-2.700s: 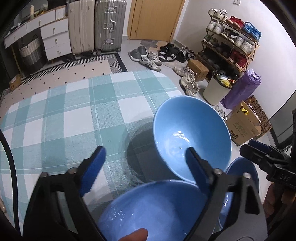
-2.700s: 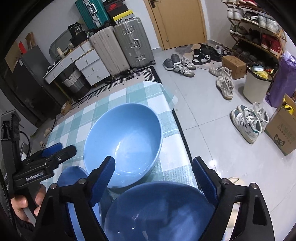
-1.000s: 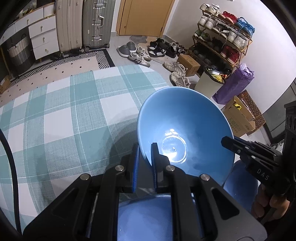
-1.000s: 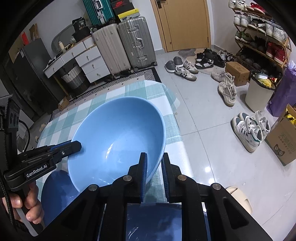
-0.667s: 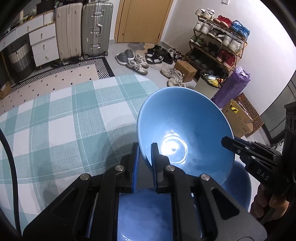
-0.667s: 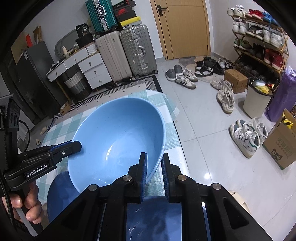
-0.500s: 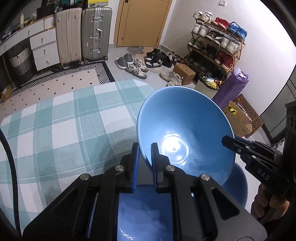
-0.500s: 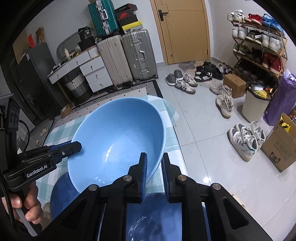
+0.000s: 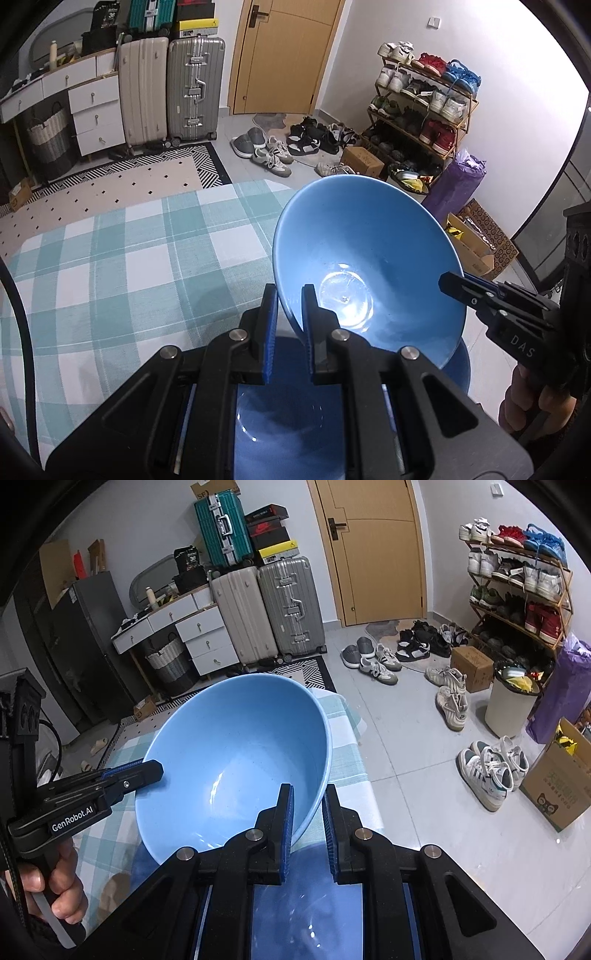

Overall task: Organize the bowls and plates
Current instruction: 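Lift the blue bowl with both grippers and carry it toward another blue bowl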

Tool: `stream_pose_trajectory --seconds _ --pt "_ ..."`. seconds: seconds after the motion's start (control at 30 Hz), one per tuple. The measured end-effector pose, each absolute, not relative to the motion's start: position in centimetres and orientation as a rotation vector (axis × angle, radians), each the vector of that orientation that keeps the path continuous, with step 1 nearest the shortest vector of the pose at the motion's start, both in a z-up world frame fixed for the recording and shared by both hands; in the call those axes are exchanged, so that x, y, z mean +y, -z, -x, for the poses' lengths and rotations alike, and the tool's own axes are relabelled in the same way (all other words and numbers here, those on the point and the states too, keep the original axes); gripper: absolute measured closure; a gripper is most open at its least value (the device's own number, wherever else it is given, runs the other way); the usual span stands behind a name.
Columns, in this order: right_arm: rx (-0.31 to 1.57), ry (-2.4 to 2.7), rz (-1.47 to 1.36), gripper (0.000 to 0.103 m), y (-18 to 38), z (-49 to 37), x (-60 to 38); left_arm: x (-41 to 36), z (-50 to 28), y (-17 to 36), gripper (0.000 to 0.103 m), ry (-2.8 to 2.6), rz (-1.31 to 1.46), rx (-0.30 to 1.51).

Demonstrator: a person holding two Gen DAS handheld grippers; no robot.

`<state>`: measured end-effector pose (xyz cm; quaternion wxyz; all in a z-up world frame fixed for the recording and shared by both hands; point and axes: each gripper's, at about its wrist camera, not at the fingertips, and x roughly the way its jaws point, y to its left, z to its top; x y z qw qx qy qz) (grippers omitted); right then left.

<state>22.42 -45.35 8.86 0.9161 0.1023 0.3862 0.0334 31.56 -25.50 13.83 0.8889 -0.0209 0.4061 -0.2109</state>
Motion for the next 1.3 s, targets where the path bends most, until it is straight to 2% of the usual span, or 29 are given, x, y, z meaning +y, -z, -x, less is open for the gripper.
stream_pose_trajectory --seconds 0.33,0.73,1.3 --pt "0.782 -0.116 -0.202 0.087 -10.2 -19.9 -42.9 -23.1 -26.0 -16.8 0.093 0.404 0.032 0.808" --pt "0.785 -0.167 -0.196 0.087 -10.2 -18.2 -40.8 -19.7 -21.5 -17.8 0.093 0.38 0.068 0.804" --pt "0.815 -0.223 -0.155 0.087 -8.1 -16.9 -38.0 -16.9 -18.5 -14.6 0.093 0.334 0.078 0.845"
